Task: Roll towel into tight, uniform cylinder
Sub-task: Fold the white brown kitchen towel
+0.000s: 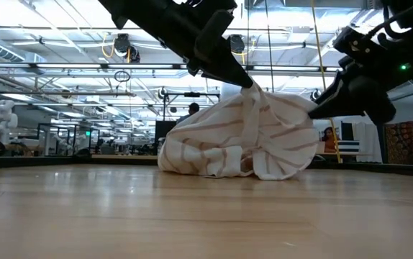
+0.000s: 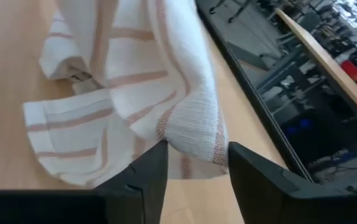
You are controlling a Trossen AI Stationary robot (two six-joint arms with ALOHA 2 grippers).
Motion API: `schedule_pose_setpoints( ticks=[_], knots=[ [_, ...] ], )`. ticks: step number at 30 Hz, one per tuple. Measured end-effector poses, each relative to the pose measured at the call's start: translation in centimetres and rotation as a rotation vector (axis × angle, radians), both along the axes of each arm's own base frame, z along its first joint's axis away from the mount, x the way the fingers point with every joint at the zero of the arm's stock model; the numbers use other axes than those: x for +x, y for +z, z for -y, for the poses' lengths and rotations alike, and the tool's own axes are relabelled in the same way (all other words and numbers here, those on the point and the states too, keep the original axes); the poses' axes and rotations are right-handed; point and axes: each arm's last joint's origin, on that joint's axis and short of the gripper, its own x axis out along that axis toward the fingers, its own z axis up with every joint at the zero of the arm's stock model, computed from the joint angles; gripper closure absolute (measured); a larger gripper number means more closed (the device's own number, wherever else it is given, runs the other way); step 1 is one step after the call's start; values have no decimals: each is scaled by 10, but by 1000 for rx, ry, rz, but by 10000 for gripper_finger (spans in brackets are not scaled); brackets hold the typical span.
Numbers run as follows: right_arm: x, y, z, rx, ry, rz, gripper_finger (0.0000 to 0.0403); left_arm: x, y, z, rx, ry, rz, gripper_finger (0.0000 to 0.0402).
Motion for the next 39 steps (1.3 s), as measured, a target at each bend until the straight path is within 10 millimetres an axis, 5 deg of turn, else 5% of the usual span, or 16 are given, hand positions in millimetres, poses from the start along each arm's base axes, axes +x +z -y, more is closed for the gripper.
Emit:
schedule_pose_setpoints(
  ticks=[6,12,19,32,39],
  knots=[
    [0,0,-1,-66,51,-58,257,-2,-4,-3,15,10,-51,402],
    [-1,1,0,-175,54,-107,214,-4,-7,-4,38,33,-82,402],
    [1,-2,4,-82,79,-115,194,-5,-4,-5,51,55,-72,402],
    [1,-4,13,-64,41,-147,236,-5,-4,-5,64,74,-72,402],
    [3,-2,18,-92,-29,-116,329,-5,-4,-3,26,75,-63,402]
  ],
)
